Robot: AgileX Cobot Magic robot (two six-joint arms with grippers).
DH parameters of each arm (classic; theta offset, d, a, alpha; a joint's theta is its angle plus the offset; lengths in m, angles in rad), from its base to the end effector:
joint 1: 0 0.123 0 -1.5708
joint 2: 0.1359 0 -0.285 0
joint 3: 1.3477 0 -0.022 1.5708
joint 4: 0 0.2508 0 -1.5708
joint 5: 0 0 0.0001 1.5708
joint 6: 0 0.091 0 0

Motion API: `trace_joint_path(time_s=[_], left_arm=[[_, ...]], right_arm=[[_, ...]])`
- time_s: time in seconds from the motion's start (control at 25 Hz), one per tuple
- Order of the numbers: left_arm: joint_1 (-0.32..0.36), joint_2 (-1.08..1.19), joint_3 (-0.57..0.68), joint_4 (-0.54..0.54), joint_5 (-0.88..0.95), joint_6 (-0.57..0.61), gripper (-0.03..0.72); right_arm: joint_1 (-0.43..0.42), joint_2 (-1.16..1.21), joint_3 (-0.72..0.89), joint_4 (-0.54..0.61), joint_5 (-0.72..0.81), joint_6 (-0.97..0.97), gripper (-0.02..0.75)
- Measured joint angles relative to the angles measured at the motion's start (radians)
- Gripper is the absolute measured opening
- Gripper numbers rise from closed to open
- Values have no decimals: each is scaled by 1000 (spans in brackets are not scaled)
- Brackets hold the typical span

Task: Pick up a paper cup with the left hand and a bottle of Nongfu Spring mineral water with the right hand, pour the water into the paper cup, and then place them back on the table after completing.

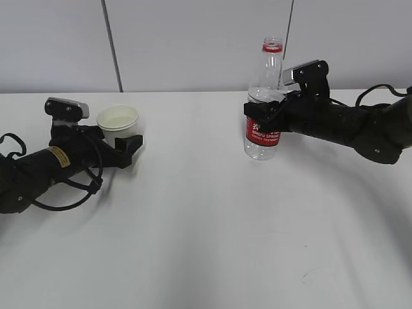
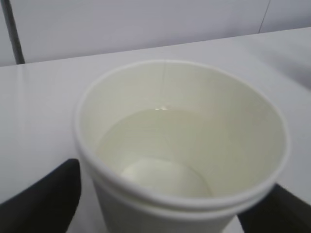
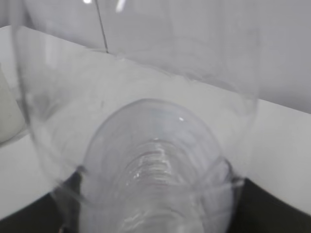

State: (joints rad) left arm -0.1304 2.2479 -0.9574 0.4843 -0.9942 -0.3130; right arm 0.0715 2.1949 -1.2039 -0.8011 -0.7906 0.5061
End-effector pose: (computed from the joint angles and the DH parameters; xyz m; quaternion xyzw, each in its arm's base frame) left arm 0.3905 -0.0870 0.0706 0.1584 0.7720 -0.2065 0.5799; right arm 0.4393 0.0780 0.1236 -0.2319 0.7547 0.1977 0.5810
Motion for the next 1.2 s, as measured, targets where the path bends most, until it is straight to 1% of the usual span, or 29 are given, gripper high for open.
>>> trace_joint_path(time_s=[0.36,0.48,0.56,0.68,0.96,1.2], left_arm=[[0,-17,39,0,-10,0,582],[0,-17,40,0,-13,0,582],[0,-17,40,0,-15,0,582],[0,-17,41,0,-15,0,582],[0,-17,41,4,-15,0,583],[0,-18,43,7,-15,0,585]], right_arm=[[0,0,0,0,0,0,395],[0,0,0,0,0,0,467],[0,0,0,-4,0,0,529],[0,0,0,-13,-5,0,573],[-1,0,-3,-48,-11,2,587],[-1,0,-2,-54,-12,4,587]])
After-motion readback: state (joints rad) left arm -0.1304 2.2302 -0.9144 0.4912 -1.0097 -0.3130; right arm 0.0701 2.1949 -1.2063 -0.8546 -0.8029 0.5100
